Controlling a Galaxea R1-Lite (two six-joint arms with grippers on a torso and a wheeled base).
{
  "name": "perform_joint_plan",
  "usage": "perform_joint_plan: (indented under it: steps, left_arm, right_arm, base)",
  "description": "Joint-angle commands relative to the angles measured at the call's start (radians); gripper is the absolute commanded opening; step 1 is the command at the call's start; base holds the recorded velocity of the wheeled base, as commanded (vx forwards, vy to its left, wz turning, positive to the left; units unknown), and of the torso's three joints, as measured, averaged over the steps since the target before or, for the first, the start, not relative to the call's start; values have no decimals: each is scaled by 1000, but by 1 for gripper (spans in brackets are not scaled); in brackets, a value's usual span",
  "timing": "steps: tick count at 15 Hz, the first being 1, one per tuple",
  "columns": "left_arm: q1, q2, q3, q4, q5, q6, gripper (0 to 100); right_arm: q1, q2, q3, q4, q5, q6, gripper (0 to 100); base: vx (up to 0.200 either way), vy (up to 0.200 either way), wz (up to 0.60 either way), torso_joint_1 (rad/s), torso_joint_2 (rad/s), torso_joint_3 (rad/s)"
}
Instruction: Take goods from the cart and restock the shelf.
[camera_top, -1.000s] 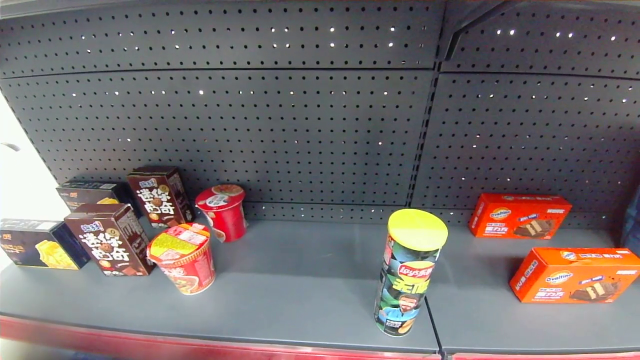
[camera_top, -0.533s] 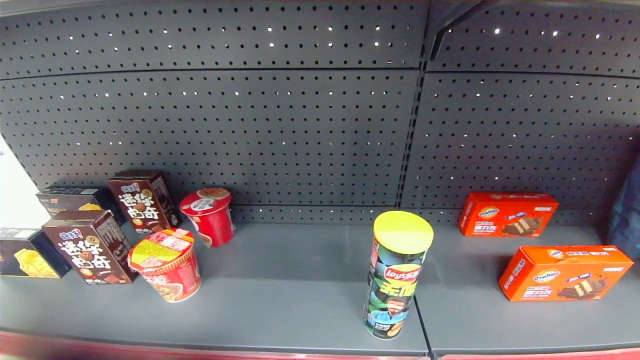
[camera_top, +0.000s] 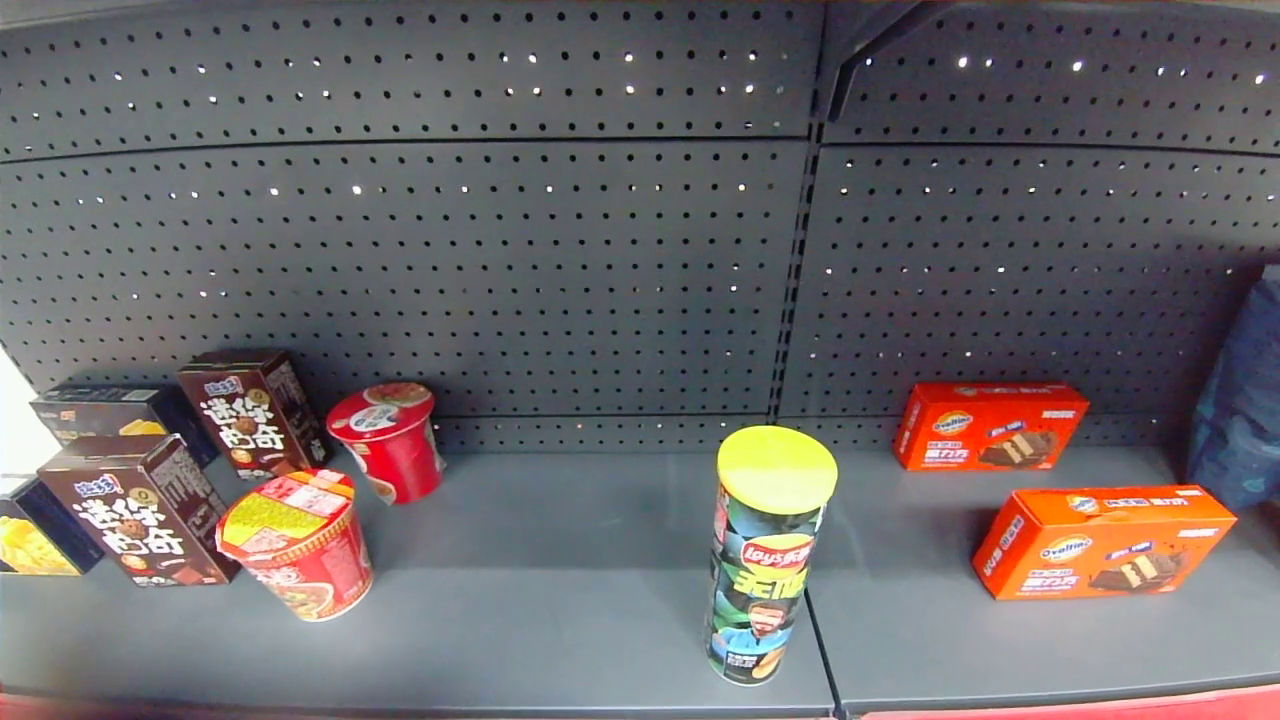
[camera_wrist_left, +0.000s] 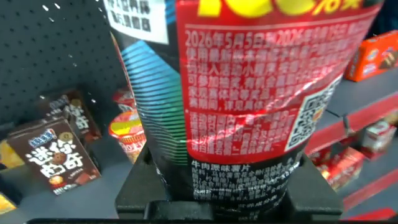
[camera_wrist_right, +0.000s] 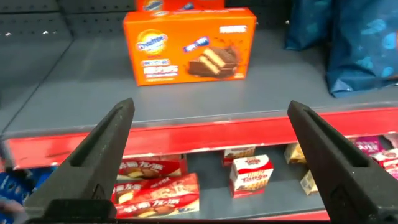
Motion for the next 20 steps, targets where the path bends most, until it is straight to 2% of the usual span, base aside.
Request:
perform_joint_plan:
  steps: [1,2,3,6,7,8,9,10,11,12,13,15,16,17,19,20]
  left_arm:
    - [0,170,-69,-9,-30,-1,0]
    - [-2,217,-93,-11,-55,-2,0]
    - [-2,289,-118,-9,-130,-7,0]
    - [-3,451,-123,-20,-265,7,0]
    - [-3,490,-123,-29,-274,14,0]
    - [-16,582,-119,-93,-282,33,0]
    - [-16,582,-119,-93,-282,33,0]
    - [-92,691,-124,-161,-291,28,0]
    - [-146,747,-126,-207,-299,19,0]
    - [-183,837,-127,-311,-299,-16,0]
    - [-189,877,-130,-348,-299,-22,0]
    - [-200,1050,-147,-527,-305,-18,0]
    - [-204,1130,-156,-615,-331,-16,0]
    - [-215,1170,-158,-661,-357,-12,0]
    - [-218,1290,-161,-825,-481,-15,0]
    - [-216,1357,-164,-899,-500,-15,0]
  right_arm:
    - [1,5,0,1,0,-1,100]
    - [1,5,0,1,0,-3,100]
    - [1,5,-1,2,2,-3,100]
    - [-1,5,0,2,30,-7,100]
    - [1,5,0,2,30,-7,100]
    - [1,5,0,2,30,-7,100]
    - [1,5,0,2,30,-7,100]
    - [1,5,-1,2,30,-7,100]
    - [1,5,0,2,30,-7,100]
    - [1,5,-1,2,30,-9,100]
    - [1,5,0,2,28,-10,100]
    - [-1,5,0,2,20,-35,100]
    - [-1,5,0,2,20,-53,100]
    - [1,5,0,1,20,-63,100]
    - [-1,5,0,2,30,-76,100]
    - [1,5,0,2,39,-76,100]
  base:
    - [0,0,0,0,0,0]
    - [0,0,0,0,0,0]
    - [0,0,0,0,0,0]
    - [0,0,0,0,0,0]
    - [0,0,0,0,0,0]
    - [0,0,0,0,0,0]
    - [0,0,0,0,0,0]
    - [0,0,0,0,0,0]
    - [0,0,0,0,0,0]
    - [0,0,0,0,0,0]
    - [0,0,0,0,0,0]
    - [0,0,0,0,0,0]
    - [0,0,0,0,0,0]
    - [0,0,0,0,0,0]
    - [0,0,0,0,0,0]
    - [0,0,0,0,0,0]
